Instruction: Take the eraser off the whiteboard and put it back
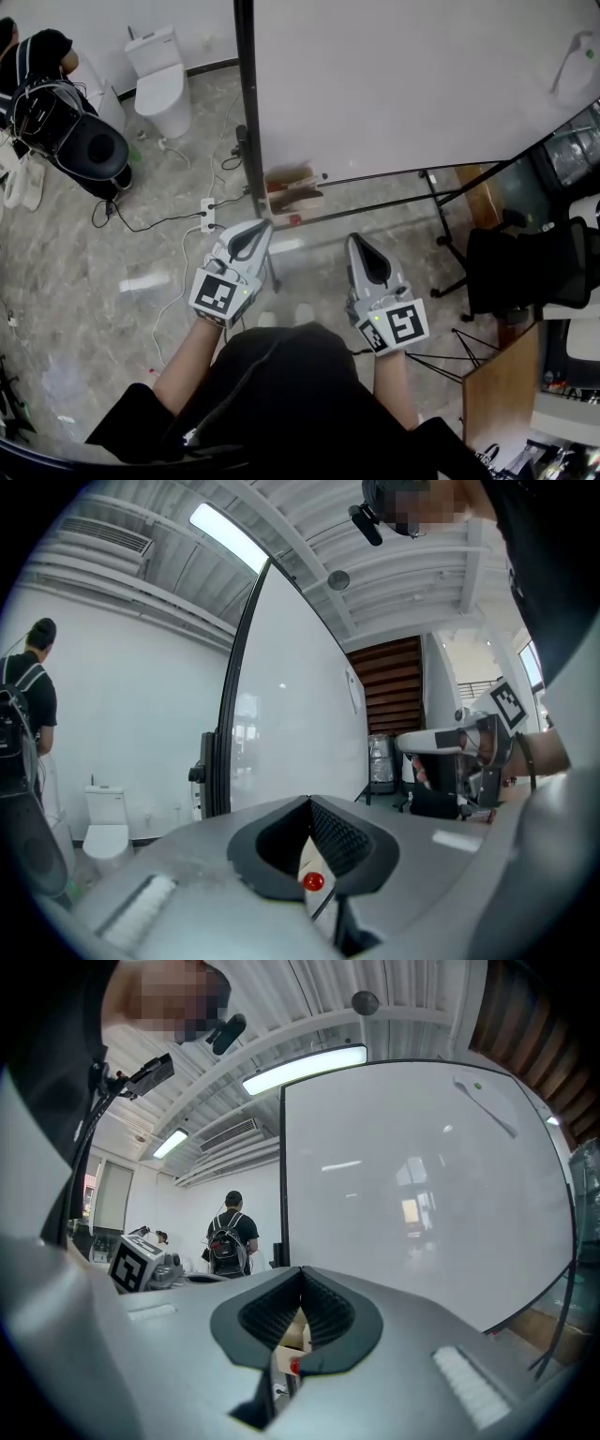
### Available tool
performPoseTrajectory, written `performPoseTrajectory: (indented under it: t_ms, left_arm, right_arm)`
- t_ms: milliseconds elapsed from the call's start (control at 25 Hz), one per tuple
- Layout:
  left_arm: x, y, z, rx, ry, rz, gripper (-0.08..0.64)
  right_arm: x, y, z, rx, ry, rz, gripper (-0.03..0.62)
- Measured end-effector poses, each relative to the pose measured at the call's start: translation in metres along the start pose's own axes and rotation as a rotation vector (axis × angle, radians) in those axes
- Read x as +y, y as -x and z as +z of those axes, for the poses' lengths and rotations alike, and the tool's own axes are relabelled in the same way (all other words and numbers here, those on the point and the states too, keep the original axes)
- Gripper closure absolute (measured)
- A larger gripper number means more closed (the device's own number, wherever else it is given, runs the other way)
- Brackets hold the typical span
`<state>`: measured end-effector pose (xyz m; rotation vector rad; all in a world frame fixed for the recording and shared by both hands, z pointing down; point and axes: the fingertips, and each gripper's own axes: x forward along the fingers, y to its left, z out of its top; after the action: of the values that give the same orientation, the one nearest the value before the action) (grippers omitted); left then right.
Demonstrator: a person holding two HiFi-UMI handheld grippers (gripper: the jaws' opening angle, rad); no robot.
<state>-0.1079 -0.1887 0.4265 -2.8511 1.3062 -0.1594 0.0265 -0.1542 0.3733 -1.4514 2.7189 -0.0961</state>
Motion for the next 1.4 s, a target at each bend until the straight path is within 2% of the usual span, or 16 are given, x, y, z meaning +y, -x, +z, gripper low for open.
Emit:
performPoseTrajectory:
  t_ms: [120, 360, 480, 680, 960, 1160, 1400]
  left_arm:
    - [-0.002, -0.014, -0.002, 0.014, -0.026, -0.008, 0.554]
    - [-0.016, -0.045, -0.012, 0.085, -0.166, -0.062, 0.549]
    - [-0.021, -0.06, -0.018, 0.112, -0.207, -0.086, 0.54]
    - [-0.021, -0.08, -0.028, 0.151, -0.245, -0.112, 0.495]
    - [-0.025, -0.094, -0.053, 0.266, -0.32, -0.136, 0.397]
    - [-0.023, -0.104, -0.06, 0.325, -0.392, -0.133, 0.359]
    - [-0.021, -0.113, -0.073, 0.393, -0.419, -0.148, 0.327]
  right_arm:
    - [-0.008, -0.005, 0.001, -0.002, -0.004, 0.016, 0.583]
    - [-0.026, -0.011, -0.002, -0.007, -0.016, 0.026, 0.583]
    - [-0.034, -0.012, -0.005, -0.002, -0.021, 0.022, 0.583]
    - [-0.042, -0.012, -0.012, 0.006, -0.027, 0.024, 0.583]
    - [-0.058, -0.005, -0.014, 0.006, -0.035, 0.012, 0.583]
    - [-0.065, -0.002, -0.014, 0.009, -0.038, 0.01, 0.583]
    - [-0.072, 0.002, -0.014, 0.009, -0.041, 0.003, 0.583]
